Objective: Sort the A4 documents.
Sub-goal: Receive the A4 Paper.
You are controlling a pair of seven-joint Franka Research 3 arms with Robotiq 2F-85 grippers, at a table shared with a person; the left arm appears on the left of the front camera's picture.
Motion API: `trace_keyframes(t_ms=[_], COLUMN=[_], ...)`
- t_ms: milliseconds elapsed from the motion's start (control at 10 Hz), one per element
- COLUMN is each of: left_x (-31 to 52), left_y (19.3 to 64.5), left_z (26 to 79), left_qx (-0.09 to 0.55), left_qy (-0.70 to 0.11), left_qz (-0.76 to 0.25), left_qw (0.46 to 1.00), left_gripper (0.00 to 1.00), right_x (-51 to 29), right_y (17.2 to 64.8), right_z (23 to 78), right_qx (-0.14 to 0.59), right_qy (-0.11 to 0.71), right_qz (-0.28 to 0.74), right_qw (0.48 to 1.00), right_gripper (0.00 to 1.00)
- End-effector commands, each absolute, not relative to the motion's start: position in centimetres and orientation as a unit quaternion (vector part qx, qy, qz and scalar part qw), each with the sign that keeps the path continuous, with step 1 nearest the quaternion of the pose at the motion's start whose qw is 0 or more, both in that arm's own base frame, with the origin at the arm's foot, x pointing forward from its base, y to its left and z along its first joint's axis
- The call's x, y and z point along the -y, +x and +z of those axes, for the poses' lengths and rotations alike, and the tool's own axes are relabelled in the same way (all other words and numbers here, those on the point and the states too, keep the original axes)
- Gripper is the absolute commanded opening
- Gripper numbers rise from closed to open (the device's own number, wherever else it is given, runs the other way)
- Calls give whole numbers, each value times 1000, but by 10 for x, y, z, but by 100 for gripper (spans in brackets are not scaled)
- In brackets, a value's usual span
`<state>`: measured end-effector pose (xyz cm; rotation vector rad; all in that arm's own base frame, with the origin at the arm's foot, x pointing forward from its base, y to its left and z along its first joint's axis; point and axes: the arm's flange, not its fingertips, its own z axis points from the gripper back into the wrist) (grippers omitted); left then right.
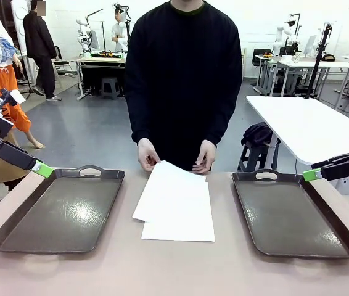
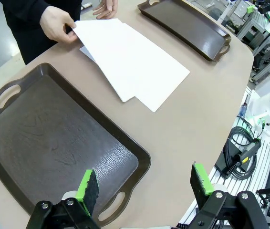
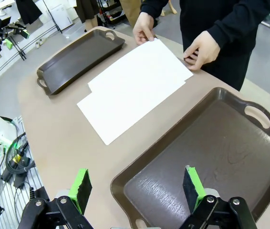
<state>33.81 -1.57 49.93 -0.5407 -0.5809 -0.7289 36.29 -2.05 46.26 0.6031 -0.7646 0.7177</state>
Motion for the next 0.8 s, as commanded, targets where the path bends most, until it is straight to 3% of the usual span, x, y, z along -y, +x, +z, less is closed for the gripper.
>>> trace_keyframes(t_ms=[0,700], left_x=[13,13], left_y=[341,341], left_z=[498,498], left_qx=[280,280], left_qy=[-264,-264], left_qz=[-354,-354], left_qw=[853,853], left_gripper=[100,100], right_x=[21,21], right_y=[369,369], right_z=[461,461], right_qx=[371,371], right_qy=[290,290], right_qz=[343,343], right_qw=[813,813], right_gripper=[100,100])
